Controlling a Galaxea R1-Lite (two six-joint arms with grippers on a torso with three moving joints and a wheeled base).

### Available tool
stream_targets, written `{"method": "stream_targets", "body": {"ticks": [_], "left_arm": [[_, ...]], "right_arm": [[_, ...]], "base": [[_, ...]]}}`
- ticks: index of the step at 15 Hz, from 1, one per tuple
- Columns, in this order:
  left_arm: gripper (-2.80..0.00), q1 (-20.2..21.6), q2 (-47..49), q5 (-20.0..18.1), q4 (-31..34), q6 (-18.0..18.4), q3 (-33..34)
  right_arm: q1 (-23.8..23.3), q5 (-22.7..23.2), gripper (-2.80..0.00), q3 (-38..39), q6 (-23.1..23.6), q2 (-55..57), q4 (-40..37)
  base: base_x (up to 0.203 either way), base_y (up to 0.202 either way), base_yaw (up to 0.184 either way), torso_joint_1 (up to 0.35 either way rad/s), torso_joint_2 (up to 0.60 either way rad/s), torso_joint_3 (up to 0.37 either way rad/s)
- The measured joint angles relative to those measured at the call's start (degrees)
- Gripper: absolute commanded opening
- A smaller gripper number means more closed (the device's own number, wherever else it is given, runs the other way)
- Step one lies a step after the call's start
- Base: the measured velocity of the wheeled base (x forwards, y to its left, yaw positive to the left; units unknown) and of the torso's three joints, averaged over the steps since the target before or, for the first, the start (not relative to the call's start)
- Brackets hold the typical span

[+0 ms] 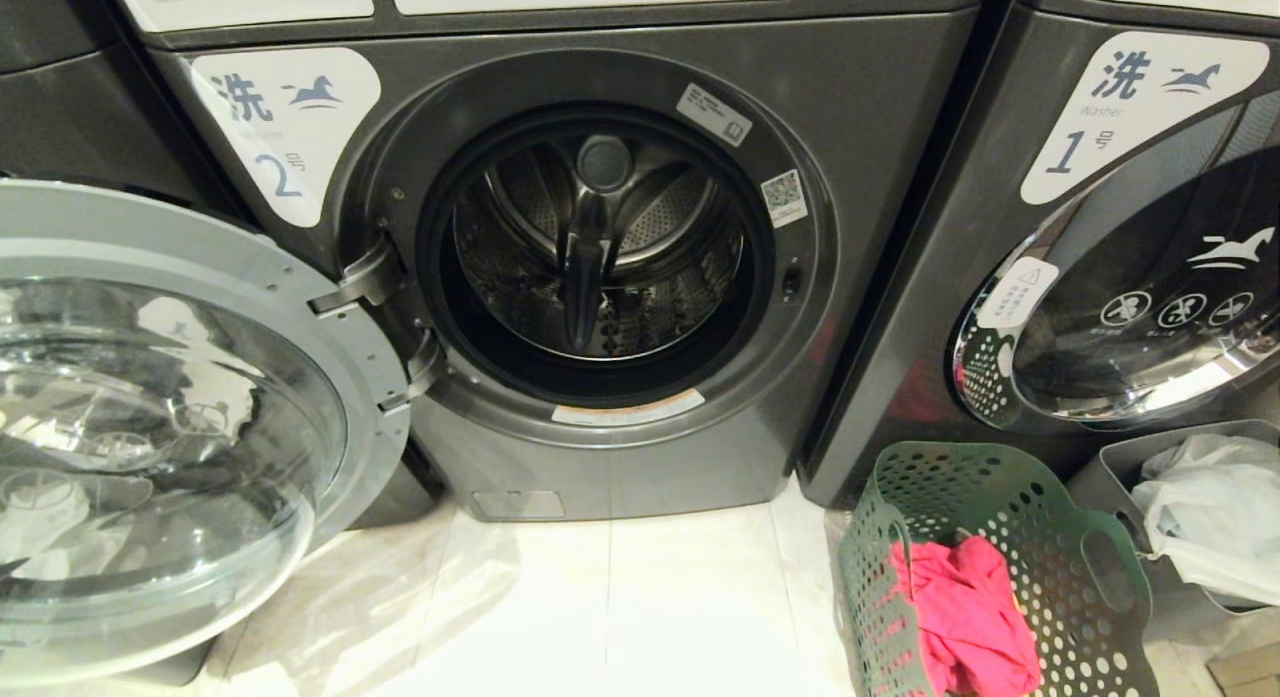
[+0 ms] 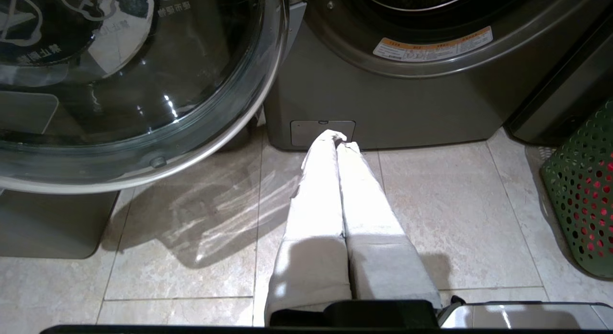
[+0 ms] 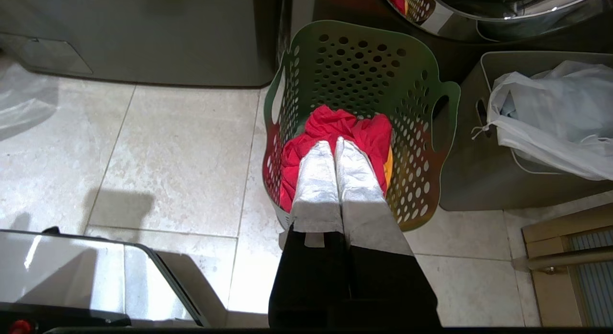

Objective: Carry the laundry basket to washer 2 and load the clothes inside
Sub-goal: Place the clothes into the washing machine

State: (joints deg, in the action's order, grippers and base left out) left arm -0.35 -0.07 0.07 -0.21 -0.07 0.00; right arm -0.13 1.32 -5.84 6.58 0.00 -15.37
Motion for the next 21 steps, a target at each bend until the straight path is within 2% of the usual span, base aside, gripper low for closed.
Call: {"method": "stream_targets", "body": {"ticks": [7,21], "left_arm": [[-2.8,0.0,0.0,0.0,0.0,-0.1,0.0],[-2.8,0.0,0.0,0.0,0.1,-0.2,0.0]], "right_arm": [[0.0,0.2,-2.8,0.0,0.4,0.0,0.0],[0.0,0.0,-2.8,0.0,-0.1,0.0,0.0]], "base": [[0.0,0.0,0.0,0.005,0.0,-0.168],[0.0,0.0,0.0,0.0,0.0,-0.003]]}}
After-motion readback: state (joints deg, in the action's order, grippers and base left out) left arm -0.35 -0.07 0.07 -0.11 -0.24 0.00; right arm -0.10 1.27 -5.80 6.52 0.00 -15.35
